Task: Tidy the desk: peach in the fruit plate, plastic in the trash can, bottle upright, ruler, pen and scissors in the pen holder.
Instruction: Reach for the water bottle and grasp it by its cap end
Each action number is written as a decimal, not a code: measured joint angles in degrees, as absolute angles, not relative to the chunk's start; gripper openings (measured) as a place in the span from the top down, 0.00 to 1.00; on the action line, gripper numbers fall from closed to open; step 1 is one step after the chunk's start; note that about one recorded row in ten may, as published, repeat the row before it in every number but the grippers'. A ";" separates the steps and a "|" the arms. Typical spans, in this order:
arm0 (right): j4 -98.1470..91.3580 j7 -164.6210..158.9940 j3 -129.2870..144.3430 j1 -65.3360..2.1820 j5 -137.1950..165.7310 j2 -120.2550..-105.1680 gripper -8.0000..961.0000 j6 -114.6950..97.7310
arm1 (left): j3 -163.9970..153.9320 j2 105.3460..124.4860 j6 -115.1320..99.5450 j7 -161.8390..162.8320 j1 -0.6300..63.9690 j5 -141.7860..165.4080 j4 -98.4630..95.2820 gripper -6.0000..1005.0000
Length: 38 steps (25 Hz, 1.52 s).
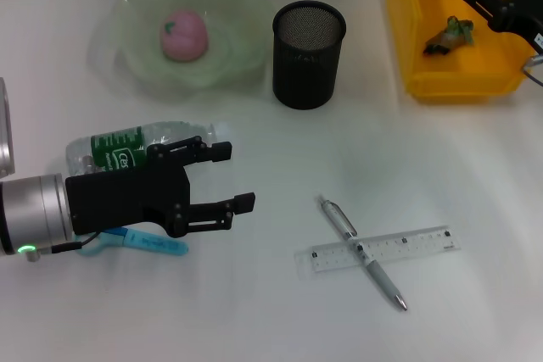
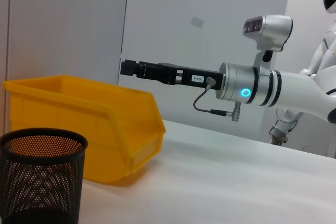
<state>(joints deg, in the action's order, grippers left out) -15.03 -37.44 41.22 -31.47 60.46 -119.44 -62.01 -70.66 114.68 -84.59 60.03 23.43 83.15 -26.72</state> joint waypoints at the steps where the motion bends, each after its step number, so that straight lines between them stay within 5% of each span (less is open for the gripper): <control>1: -15.02 -37.43 41.22 -31.47 60.46 -119.44 0.19 -61.94 | -70.66 114.68 -84.61 60.03 23.44 83.15 -26.72 0.19; 12: -16.15 -45.15 42.50 -28.23 66.20 -118.90 0.19 -72.05 | -70.66 114.70 -84.83 60.07 23.47 83.11 -26.72 0.19; 28: -23.45 -58.03 42.02 -24.41 103.07 -116.02 0.19 -92.74 | -70.66 114.39 -84.62 60.27 23.86 83.12 -26.72 0.19; 38: -23.89 -58.15 42.01 -24.78 107.57 -115.98 0.19 -92.29 | -70.66 114.07 -83.68 60.86 25.02 83.24 -26.72 0.19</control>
<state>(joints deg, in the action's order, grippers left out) -23.89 -58.15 42.01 -24.78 107.57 -115.98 -92.29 -70.66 114.07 -83.68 60.86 25.02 83.24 -26.72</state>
